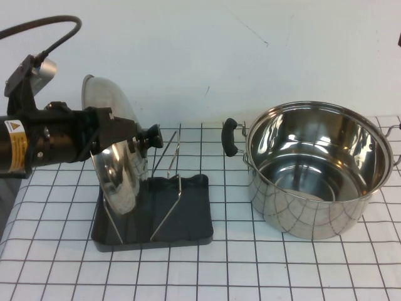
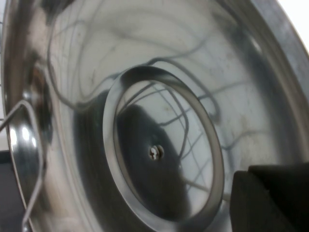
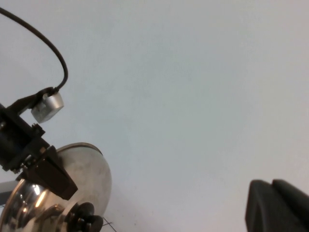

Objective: Put pot lid on rack
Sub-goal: Place the pot lid on the pot rack

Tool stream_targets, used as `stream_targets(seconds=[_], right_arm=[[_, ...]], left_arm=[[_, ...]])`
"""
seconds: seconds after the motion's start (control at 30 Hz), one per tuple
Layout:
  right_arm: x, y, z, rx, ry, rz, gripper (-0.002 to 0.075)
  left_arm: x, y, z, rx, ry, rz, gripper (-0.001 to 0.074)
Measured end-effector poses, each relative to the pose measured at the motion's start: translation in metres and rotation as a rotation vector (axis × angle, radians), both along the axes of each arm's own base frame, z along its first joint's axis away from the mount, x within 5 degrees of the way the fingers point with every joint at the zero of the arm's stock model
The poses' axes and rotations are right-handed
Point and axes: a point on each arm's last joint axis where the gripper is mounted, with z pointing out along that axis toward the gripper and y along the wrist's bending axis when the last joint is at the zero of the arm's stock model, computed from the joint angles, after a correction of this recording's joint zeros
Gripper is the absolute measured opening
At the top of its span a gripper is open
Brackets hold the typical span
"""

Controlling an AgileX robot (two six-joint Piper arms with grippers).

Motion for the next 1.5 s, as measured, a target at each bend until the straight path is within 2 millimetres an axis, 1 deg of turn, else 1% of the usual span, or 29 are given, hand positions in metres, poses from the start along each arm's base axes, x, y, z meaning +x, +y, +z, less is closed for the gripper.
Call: stream_targets(seconds=[0.43, 0.57, 0.73, 0.8, 1.2, 1.5], right_arm=[[0.0, 0.0, 0.0, 0.0, 0.0, -0.002, 0.0], [0.001, 0.0, -0.003, -0.003, 0.008, -0.009, 0.0], [0.004, 0.0, -0.011, -0.013, 0.029, -0.02, 0.0], [0.004, 0.0, -0.011, -0.014, 0.031, -0.02, 0.0], [0.004, 0.0, -0.011, -0.029, 0.018, -0.021, 0.0], [0.005, 0.0, -0.011, -0.052, -0.004, -0.029, 0.0]], left_arm=[[0.0, -0.001, -0.002, -0.003, 0.012, -0.011, 0.0088], [-0.002, -0.011, -0.003, 0.011, -0.003, -0.035, 0.0088], [-0.008, -0.035, -0.004, 0.069, -0.066, -0.081, 0.0088], [-0.009, -0.04, -0.004, 0.083, -0.082, -0.084, 0.0088], [-0.009, -0.041, -0.005, 0.151, -0.166, -0.111, 0.0088], [-0.014, -0.038, -0.022, 0.201, -0.158, -0.135, 0.0088]])
